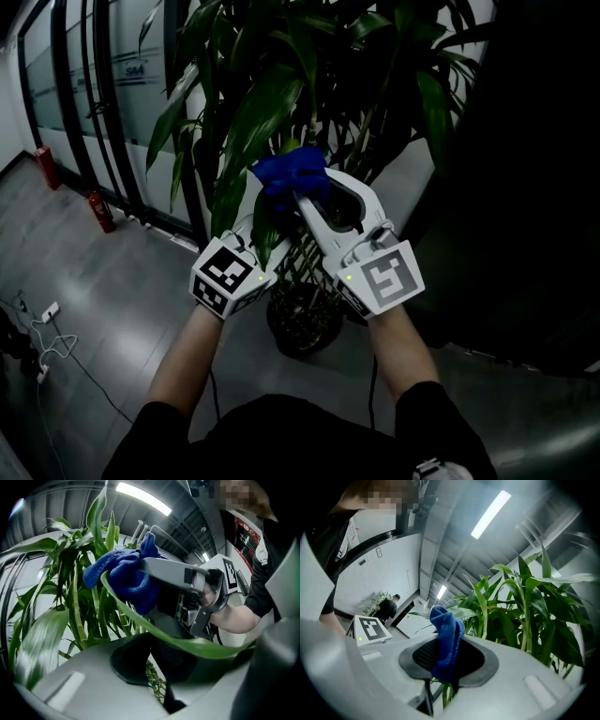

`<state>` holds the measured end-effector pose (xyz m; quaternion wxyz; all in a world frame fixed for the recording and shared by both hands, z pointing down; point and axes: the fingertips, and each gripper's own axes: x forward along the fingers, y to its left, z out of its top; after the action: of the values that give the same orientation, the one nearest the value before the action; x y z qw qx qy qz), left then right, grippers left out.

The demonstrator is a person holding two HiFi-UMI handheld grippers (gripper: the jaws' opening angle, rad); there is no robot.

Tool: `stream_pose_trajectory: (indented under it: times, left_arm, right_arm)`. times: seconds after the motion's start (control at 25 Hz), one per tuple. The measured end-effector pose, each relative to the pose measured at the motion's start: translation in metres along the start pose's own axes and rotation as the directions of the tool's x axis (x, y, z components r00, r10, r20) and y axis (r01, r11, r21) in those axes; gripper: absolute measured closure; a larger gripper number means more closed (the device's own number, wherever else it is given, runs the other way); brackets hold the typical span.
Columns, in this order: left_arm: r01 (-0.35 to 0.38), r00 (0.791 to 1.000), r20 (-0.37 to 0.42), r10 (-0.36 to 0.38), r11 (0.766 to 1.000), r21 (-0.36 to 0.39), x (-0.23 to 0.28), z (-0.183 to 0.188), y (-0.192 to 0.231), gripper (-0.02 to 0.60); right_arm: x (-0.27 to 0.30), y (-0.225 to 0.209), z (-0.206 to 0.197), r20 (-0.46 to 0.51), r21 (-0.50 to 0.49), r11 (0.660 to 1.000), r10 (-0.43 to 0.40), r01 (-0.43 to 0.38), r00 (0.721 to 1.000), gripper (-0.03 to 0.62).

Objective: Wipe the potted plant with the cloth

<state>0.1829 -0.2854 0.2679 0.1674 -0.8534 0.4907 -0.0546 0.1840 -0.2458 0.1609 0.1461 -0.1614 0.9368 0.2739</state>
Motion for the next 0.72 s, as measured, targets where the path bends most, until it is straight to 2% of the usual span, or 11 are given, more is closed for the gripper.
stream_pose_trajectory:
  times: [0.28,0.52,0.72]
  left_arm:
    - [0.037,0.999,0.004,-0.037,0.999,-0.002,0.007,-0.006,-0.013,0.574]
    - [0.013,1.0,0.0,-0.013,1.0,-0.022,0.002,-0.016,-0.012,0.574]
    - [-0.001,1.0,-0.021,0.001,0.999,-0.037,-0.007,-0.027,-0.015,0.575]
  right_arm:
    - [-0.011,0.02,-0.018,-0.061,0.007,1.0,0.023,-0.023,0.998,0.49]
    - [-0.017,0.039,-0.025,-0.106,-0.029,0.998,0.047,-0.05,0.993,0.49]
    - [-0.022,0.054,-0.032,-0.124,-0.007,0.997,0.07,-0.071,0.99,0.49]
